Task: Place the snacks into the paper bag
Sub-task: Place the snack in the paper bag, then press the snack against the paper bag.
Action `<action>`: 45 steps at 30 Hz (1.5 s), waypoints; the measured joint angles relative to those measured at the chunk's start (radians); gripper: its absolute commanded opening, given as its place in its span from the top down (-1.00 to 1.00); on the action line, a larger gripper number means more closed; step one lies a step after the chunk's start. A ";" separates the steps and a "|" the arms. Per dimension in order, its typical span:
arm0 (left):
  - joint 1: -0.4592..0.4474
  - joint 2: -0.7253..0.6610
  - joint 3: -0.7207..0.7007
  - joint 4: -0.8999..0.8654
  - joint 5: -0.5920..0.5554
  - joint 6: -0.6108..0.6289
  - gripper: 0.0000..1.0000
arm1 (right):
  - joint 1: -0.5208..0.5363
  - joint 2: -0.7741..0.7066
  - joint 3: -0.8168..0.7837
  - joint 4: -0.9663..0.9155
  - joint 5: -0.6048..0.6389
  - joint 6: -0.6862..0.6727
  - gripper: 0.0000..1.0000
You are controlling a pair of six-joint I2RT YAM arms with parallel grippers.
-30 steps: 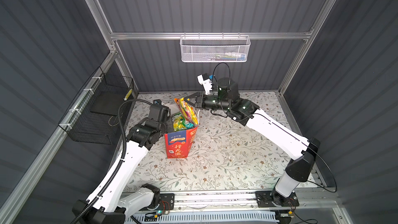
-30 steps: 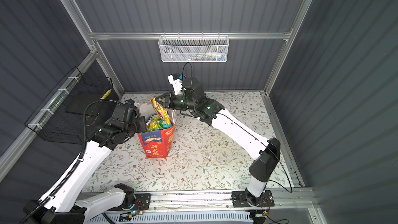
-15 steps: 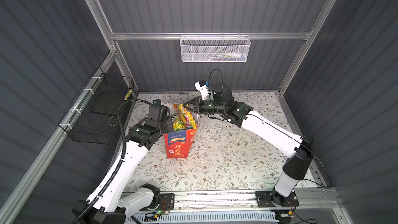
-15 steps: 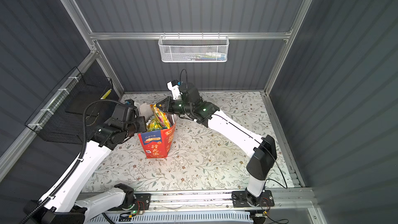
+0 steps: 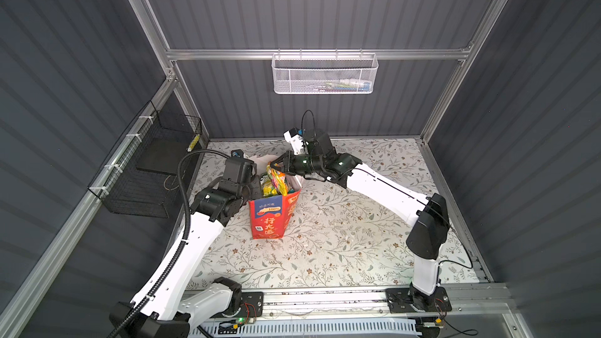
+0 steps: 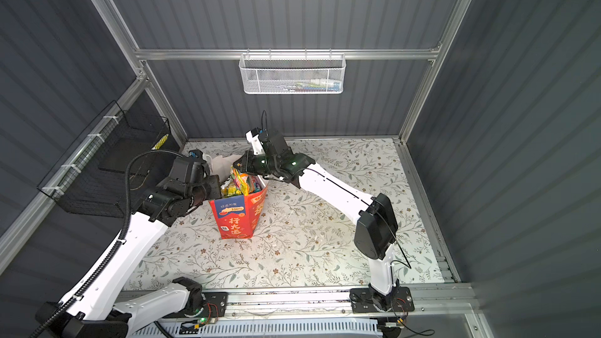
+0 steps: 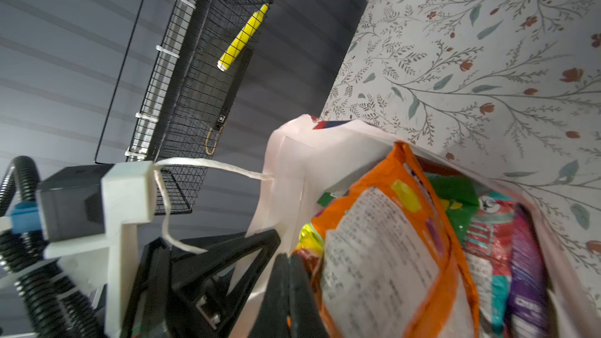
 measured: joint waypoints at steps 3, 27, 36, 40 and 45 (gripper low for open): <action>0.000 0.000 0.000 0.001 0.002 0.000 1.00 | 0.005 0.007 -0.001 -0.008 0.013 -0.008 0.84; 0.006 0.000 0.000 0.003 0.002 0.000 1.00 | 0.085 -0.154 0.101 -0.364 0.243 -0.302 0.33; 0.006 0.000 0.000 0.003 0.002 0.000 1.00 | 0.107 -0.155 0.000 -0.433 0.264 -0.314 0.56; 0.006 0.001 0.000 0.002 0.002 0.000 1.00 | 0.113 -0.079 0.025 -0.447 0.261 -0.315 0.52; 0.007 0.001 0.000 0.002 0.002 0.000 1.00 | 0.116 0.050 0.187 -0.478 0.237 -0.313 0.38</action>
